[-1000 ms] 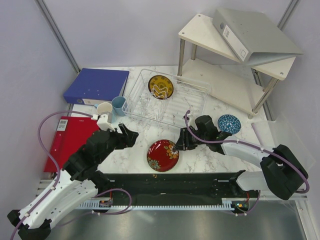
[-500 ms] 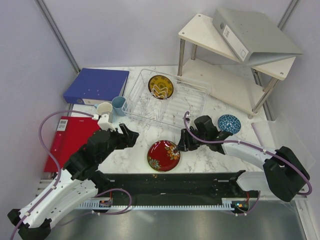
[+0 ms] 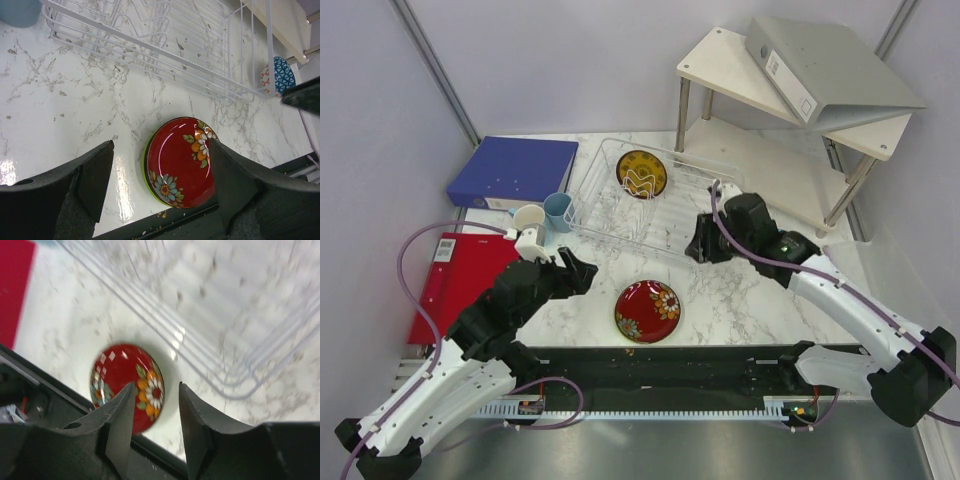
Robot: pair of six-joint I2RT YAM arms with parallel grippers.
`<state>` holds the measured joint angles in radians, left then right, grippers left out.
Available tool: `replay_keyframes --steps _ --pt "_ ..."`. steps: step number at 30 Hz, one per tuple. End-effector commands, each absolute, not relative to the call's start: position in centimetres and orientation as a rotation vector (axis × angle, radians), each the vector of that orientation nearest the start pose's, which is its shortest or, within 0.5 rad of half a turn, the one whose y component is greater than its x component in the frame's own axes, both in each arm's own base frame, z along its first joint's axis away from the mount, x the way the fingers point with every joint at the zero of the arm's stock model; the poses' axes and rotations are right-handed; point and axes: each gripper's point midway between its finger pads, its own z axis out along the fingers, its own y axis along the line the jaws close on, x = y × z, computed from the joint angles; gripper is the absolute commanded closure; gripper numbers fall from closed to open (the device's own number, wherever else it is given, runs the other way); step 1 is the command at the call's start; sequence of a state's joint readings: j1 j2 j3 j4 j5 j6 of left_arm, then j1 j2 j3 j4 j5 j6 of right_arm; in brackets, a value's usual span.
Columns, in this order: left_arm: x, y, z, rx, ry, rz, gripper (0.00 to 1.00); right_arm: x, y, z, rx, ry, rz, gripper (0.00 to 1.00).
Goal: Unload the mixed dishes from the dish rack
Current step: Place the plate at the center of the board, then pick up the plate from the dish rack.
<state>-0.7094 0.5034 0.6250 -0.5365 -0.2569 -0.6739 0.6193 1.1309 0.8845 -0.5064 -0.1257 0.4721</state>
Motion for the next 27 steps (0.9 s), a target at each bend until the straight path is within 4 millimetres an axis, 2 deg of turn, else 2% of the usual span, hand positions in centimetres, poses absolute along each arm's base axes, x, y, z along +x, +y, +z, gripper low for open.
replay_keyframes --steps 1,2,3,4,5,6,7,8,10,11,12,13,14,17,22,23,25,27 --pt "19.8 -14.9 21.1 -0.150 1.999 -0.690 0.17 28.1 20.9 22.5 -0.260 2.230 0.490 0.52" --pt "19.8 -15.0 21.1 -0.148 1.999 -0.696 0.17 29.6 21.2 24.3 -0.247 2.180 0.472 0.52" --pt "19.8 -15.1 21.1 -0.146 2.001 -0.696 0.17 31.2 21.5 23.3 -0.251 2.196 0.415 0.52" --pt "19.8 -15.2 21.1 -0.145 2.000 -0.703 0.17 33.1 20.9 24.5 -0.220 2.149 0.327 0.52" --pt "19.8 -15.2 21.2 -0.141 1.999 -0.706 0.17 35.1 21.4 23.4 -0.217 2.142 0.273 0.52" --pt "19.8 -15.3 21.2 -0.138 1.997 -0.707 0.17 36.4 21.3 23.2 -0.201 2.125 0.229 0.52" --pt "19.8 -15.4 21.4 -0.134 1.993 -0.711 0.17 38.1 20.5 23.4 -0.168 2.088 0.130 0.52" --pt "19.9 -15.4 21.5 -0.128 1.991 -0.708 0.17 40.0 21.4 22.2 -0.187 2.070 0.106 0.52" --pt "20.0 -15.4 22.0 -0.114 1.984 -0.706 0.17 42.4 22.5 21.9 -0.215 2.024 0.092 0.52" --pt "20.0 -15.4 22.0 -0.102 1.987 -0.695 0.17 44.1 23.4 20.0 -0.242 2.032 0.084 0.52" --pt "20.1 -15.4 22.1 -0.098 1.983 -0.690 0.17 45.1 23.9 19.5 -0.253 2.037 0.103 0.52" --pt "20.1 -15.4 22.3 -0.095 1.978 -0.688 0.17 47.3 23.8 20.7 -0.229 2.014 0.137 0.51" --pt "20.2 -15.3 22.4 -0.088 1.975 -0.683 0.17 48.3 25.0 18.1 -0.272 2.067 0.212 0.51" --pt "20.2 -15.1 22.7 -0.080 1.963 -0.672 0.17 51.8 25.2 18.0 -0.243 2.017 0.281 0.52" --pt "20.0 -14.7 22.5 -0.085 1.960 -0.661 0.16 54.3 25.3 17.3 -0.266 1.969 0.274 0.51" --pt "20.0 -14.6 22.3 -0.089 1.964 -0.657 0.16 54.7 25.3 16.3 -0.274 1.983 0.267 0.51" --pt "20.0 -14.6 22.2 -0.089 1.963 -0.655 0.16 55.7 26.0 16.8 -0.293 1.934 0.302 0.52" --pt "20.0 -14.6 22.0 -0.087 1.969 -0.651 0.16 55.8 26.5 16.2 -0.312 1.926 0.327 0.52"
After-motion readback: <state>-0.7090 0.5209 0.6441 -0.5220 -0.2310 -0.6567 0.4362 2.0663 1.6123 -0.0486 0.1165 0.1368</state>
